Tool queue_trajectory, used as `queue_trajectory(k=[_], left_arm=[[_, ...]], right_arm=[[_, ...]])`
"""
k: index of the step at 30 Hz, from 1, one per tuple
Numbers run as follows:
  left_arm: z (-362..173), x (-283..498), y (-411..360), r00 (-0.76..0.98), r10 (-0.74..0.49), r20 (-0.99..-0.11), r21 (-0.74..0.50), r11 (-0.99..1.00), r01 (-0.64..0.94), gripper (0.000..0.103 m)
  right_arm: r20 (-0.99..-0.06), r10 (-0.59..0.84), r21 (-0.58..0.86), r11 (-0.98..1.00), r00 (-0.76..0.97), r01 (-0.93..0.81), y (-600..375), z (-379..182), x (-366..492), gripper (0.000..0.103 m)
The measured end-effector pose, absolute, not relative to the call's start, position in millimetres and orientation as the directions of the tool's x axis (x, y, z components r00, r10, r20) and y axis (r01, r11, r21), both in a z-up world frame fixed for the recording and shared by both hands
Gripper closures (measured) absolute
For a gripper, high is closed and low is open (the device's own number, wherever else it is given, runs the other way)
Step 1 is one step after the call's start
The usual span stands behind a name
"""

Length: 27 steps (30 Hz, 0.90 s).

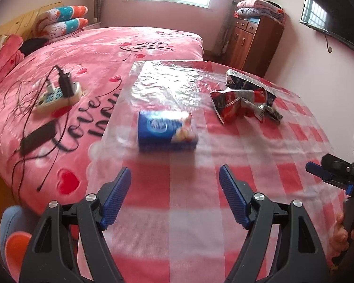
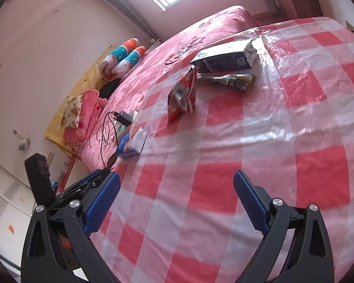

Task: Collect trash
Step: 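Move both open tools back to the remaining trash on the sheet, then grasp the red snack bag with the right tool while the left tool grasps the blue tissue pack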

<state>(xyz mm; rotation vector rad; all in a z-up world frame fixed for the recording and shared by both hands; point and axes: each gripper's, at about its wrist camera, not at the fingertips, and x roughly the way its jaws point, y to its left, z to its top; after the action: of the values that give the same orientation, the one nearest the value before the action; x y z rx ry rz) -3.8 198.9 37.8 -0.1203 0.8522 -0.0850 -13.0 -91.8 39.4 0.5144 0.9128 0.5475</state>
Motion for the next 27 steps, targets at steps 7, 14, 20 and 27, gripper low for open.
queue_trajectory(k=[7, 14, 20, 27], left_arm=[[26, 33, 204, 0.644, -0.105, -0.758, -0.134, 0.991, 0.003, 0.026], [18, 52, 203, 0.631, -0.095, -0.770, -0.126, 0.992, -0.005, 0.023], [14, 63, 201, 0.622, -0.104, -0.776, -0.138, 0.990, -0.006, 0.022], [11, 70, 200, 0.618, -0.143, -0.773, -0.175, 0.985, 0.009, 0.021]], right_arm=[[-0.591, 0.639, 0.617, 0.751, 0.493, -0.234, -80, 40, 28, 0.008], [-0.590, 0.645, 0.609, 0.751, 0.485, -0.256, -63, 35, 58, 0.008], [-0.588, 0.647, 0.616, 0.747, 0.486, -0.249, -55, 29, 83, 0.008], [-0.570, 0.665, 0.641, 0.727, 0.482, -0.245, -45, 24, 103, 0.008]])
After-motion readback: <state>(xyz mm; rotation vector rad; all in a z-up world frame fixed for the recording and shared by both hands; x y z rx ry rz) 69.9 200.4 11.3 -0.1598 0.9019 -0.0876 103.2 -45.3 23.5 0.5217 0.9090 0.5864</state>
